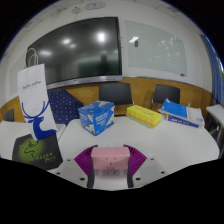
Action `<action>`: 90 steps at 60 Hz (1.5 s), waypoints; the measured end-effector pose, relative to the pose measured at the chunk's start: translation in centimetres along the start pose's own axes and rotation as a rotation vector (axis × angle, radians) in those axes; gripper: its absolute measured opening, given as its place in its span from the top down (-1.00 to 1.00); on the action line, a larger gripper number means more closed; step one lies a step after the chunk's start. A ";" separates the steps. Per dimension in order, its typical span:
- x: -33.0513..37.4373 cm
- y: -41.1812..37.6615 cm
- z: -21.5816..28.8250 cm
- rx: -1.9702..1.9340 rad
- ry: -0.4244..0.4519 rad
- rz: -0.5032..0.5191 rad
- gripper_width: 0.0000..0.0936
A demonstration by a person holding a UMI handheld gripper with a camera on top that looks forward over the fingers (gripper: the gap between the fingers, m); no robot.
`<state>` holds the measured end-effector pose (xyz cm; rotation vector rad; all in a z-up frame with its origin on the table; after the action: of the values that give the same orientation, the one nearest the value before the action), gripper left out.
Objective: Unplug charger
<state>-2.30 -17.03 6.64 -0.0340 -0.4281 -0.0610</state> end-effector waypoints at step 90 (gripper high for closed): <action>11.4 18.9 7.4 0.023 -0.306 -0.077 -0.83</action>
<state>6.22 1.55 17.68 -0.0040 -0.7357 -0.1274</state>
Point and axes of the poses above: the point between the fingertips, and its own axes, seen from behind it with the camera up: y to the right, z up, x backward, against the way the camera looks, the point moved 10 cm from there along x, backward, against the way the camera looks, and after that the axes turned 1 degree about x, right-handed, at the moved point
